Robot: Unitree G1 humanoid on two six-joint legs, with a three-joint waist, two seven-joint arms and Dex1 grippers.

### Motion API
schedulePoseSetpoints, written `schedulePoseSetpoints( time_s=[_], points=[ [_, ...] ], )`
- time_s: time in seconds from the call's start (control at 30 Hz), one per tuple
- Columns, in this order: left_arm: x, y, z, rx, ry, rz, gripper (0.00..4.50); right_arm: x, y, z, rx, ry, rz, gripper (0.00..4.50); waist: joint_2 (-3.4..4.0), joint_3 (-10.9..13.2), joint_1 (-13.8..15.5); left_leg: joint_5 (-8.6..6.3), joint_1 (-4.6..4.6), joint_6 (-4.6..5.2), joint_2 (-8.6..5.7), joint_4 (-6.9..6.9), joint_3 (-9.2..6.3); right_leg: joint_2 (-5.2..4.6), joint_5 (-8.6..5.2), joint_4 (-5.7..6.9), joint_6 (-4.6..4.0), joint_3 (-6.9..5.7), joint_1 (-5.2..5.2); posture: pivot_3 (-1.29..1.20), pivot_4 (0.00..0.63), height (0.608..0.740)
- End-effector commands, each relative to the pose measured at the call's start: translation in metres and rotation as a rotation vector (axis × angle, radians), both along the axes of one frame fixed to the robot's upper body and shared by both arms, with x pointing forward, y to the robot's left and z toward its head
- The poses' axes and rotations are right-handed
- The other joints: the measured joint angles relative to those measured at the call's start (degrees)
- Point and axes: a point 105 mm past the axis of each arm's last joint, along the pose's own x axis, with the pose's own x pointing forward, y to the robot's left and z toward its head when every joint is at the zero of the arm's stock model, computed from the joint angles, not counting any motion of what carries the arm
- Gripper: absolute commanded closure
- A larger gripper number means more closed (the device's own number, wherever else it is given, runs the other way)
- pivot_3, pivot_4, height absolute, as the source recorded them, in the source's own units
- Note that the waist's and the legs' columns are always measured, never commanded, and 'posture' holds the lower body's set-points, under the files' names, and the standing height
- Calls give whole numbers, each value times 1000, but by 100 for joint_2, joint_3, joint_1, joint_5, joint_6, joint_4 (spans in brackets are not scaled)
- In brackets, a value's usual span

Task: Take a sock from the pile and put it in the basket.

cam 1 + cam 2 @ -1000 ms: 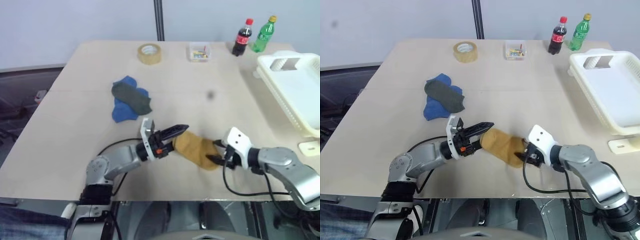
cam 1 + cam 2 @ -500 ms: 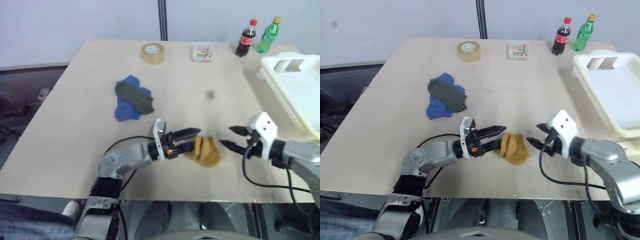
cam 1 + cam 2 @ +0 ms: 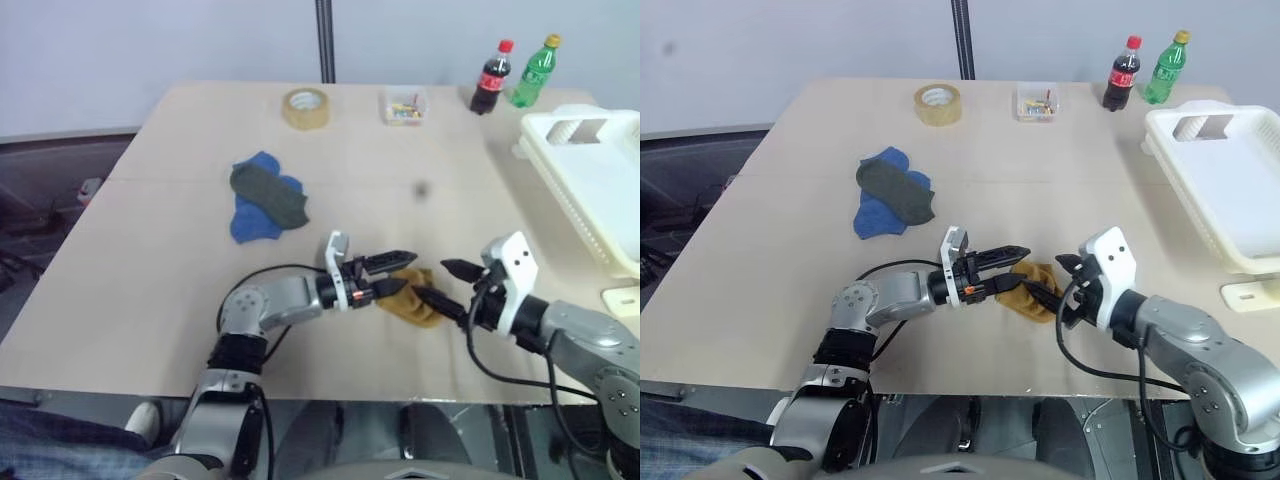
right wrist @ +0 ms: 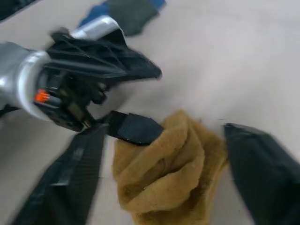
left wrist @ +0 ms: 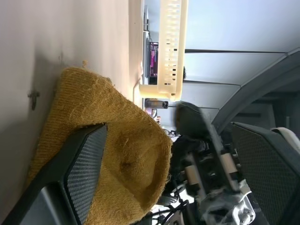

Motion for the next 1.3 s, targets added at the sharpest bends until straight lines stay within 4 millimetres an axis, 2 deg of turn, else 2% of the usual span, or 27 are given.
schedulePoseSetpoints(
  time_s=[0.03, 0.13, 0.23, 0.37, 0.4, 0.5, 0.63, 0.67, 0.7, 0.73, 0.9, 1.1, 1.13, 1.2, 1.3],
  points=[
    [-2, -2, -8, 19, 20, -7, 0, 9, -7, -7, -38, 29, -99, 55, 0, 0, 1, 0, 0, 0, -1, 0, 0, -1, 0, 0, 0, 1, 0, 0, 150, 740],
    [-4, -2, -7, 13, 10, -12, 0, 11, -15, -28, -58, 127, -175, 55, 0, -1, -2, 0, 0, 0, -2, 0, 0, -1, 0, 0, 0, -1, 0, 0, 150, 740],
    [-4, -2, -7, 10, 5, -12, 0, 4, -13, -44, -50, 225, -176, 55, 1, -1, -4, 0, 0, 0, -2, -1, 0, 0, 0, 0, 0, 0, -1, 0, 150, 740],
    [-5, -2, -8, 13, -1, -8, 0, -5, -1, -48, 24, 294, -130, 55, -2, -14, -13, 0, 2, 1, -1, -1, 2, 0, 0, 0, 0, 1, 0, 0, 150, 740],
    [-5, -3, -8, 15, -2, -8, 0, -5, 1, -47, 35, 297, -125, 579, -2, -15, -15, -1, 3, 2, 0, -1, 0, 1, 0, 0, 0, 0, 1, 0, 150, 740],
    [-5, -3, -9, 15, -6, -6, 0, -7, 7, -45, 64, 316, -98, 1691, -1, -16, -15, -2, 3, 5, 1, -1, 0, 3, 0, 1, 0, -1, 1, 0, 150, 740],
    [-6, -4, -9, 12, -8, -4, 0, -12, 13, -47, 80, 350, -65, 3468, 0, -16, -14, -2, 3, 5, 1, -1, 1, 2, 0, -1, 0, 0, 1, 0, 150, 740],
    [-7, -4, -9, 12, -9, -3, 0, -13, 14, -47, 83, 355, -62, 3615, 0, -16, -16, -2, 2, 5, 1, -1, 1, 2, 0, -1, 0, 0, 1, 0, 150, 740],
    [-7, -4, -9, 11, -9, -2, 0, -13, 15, -48, 92, 360, -59, 4211, 1, -17, -17, -2, 3, 5, 1, -1, 1, 2, 0, -1, 0, 1, 1, 0, 150, 740],
    [-7, -4, -9, 10, -10, -1, 0, -13, 15, -48, 101, 364, -58, 4472, 1, -17, -17, -2, 3, 5, 1, -2, 1, 2, 0, -1, 0, 1, 0, 0, 150, 740],
    [-9, 1, -6, 32, -64, -3, 0, -7, 13, -46, 115, 363, -79, 4495, 1, -17, -31, -5, 3, 9, 2, -3, 1, 4, 0, 0, 0, 0, -1, 0, 150, 740],
    [-29, 16, 10, 277, -534, -76, 0, 0, -12, -38, 124, 344, -117, 4495, 10, -13, -120, 0, 2, 0, 5, -21, 10, 8, -1, -6, -3, 10, -9, 0, 150, 740],
    [-29, 20, 12, 314, -610, -69, 0, 0, -16, -37, 115, 342, -123, 4495, 12, -10, -122, 0, 1, 0, 5, -23, 11, 7, -1, -11, -3, 11, -9, 0, 150, 740],
    [-13, 30, 5, 549, -829, -15, 0, 2, -26, -35, 101, 338, -133, 4495, 14, -8, -118, 0, -4, 0, 5, -25, 12, 4, -1, -18, -3, 11, -12, 0, 150, 740],
    [-10, 33, 24, 589, -1111, 21, 0, 3, -39, -32, 70, 330, -131, 4495, 19, -3, -102, -1, -5, 2, 6, -30, 14, 0, -1, -25, -3, 11, -11, 0, 150, 740]
  ],
)
